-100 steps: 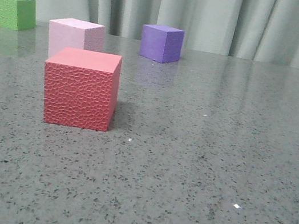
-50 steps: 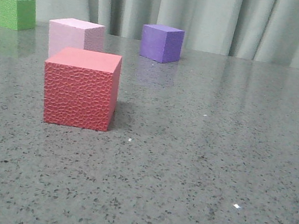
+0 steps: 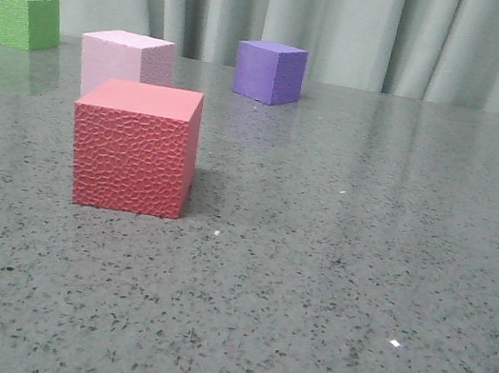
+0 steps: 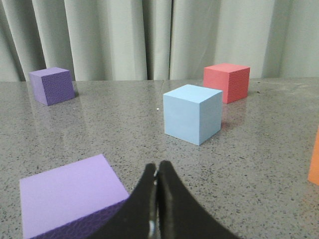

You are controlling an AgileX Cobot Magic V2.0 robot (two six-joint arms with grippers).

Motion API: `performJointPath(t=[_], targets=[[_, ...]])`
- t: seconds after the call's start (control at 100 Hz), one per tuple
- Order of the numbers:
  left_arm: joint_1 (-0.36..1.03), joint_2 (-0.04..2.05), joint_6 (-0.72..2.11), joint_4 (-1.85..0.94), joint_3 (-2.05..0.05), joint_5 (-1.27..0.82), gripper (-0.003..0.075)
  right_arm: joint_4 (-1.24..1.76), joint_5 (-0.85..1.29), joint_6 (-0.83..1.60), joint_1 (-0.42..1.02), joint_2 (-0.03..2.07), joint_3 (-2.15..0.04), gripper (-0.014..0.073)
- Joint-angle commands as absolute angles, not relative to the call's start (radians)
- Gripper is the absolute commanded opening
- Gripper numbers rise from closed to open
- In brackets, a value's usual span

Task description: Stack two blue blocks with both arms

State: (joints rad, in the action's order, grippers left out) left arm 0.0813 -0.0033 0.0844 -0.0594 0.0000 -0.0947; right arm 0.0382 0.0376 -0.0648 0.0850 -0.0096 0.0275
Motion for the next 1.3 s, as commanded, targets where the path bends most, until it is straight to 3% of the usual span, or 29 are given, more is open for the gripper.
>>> performJointPath(t=[0.0, 0.51, 0.74, 1.08, 1.29], targets=[[0.078, -0.035, 0.074, -0.060, 0.041, -0.016, -0.0019, 0.031, -0.048, -0.057, 0.081, -0.036, 0.010, -0.0068], [0.078, -0.026, 0.074, -0.169, -0.103, -0.118, -0.0019, 0.080, 0.018, -0.057, 0.081, -0.016, -0.110, -0.0068], [0.078, 0.098, 0.074, -0.195, -0.349, -0.365, -0.0019, 0.080, 0.295, -0.057, 0.081, 0.103, -0.329, -0.0068], [0.078, 0.494, 0.074, -0.195, -0.747, -0.837, -0.0019, 0.080, 0.689, -0.057, 0.081, 0.352, -0.670, -0.0068], [0.078, 0.644, 0.074, -0.203, -0.866, -0.916, -0.0019, 0.085, 0.895, -0.057, 0.081, 0.461, -0.806, -0.0068]])
